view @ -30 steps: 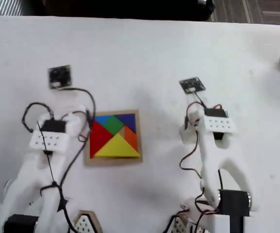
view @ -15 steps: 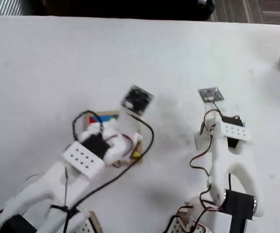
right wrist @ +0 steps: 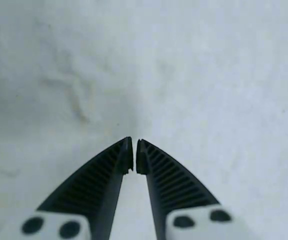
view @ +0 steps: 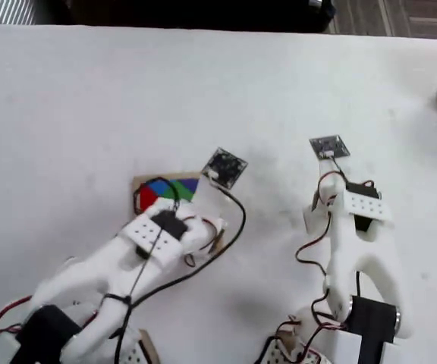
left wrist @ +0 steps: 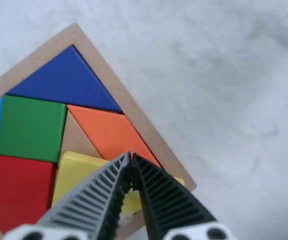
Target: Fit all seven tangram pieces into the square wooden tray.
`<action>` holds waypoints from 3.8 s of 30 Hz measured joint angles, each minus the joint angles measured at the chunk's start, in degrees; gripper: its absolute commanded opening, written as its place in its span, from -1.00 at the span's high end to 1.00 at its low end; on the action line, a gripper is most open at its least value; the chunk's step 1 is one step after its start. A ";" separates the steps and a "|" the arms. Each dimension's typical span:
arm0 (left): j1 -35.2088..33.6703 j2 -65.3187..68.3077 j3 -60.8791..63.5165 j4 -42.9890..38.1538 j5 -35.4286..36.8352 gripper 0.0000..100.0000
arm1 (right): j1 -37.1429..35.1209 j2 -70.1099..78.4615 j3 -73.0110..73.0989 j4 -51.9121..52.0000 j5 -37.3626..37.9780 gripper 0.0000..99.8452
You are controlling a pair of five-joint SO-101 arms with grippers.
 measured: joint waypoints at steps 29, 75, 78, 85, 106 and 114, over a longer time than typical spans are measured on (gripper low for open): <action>-22.77 -7.03 -5.71 11.25 0.09 0.95 | -0.53 -1.58 0.26 -0.18 -2.37 0.96; -49.76 -85.89 41.49 30.59 -7.56 0.95 | -13.54 -88.35 48.62 17.49 1.85 0.96; -49.76 -85.89 41.49 34.46 -7.56 0.95 | -13.54 -88.35 48.62 17.49 1.85 0.96; -49.76 -85.89 41.49 35.43 -7.56 0.95 | -13.54 -88.35 48.62 17.49 1.85 0.96; -49.93 -85.89 41.49 35.43 -7.56 0.95 | -13.54 -88.35 48.62 17.49 1.85 0.96; -49.93 -85.89 41.49 35.43 -7.56 0.95 | -13.54 -88.35 48.62 17.49 1.85 0.96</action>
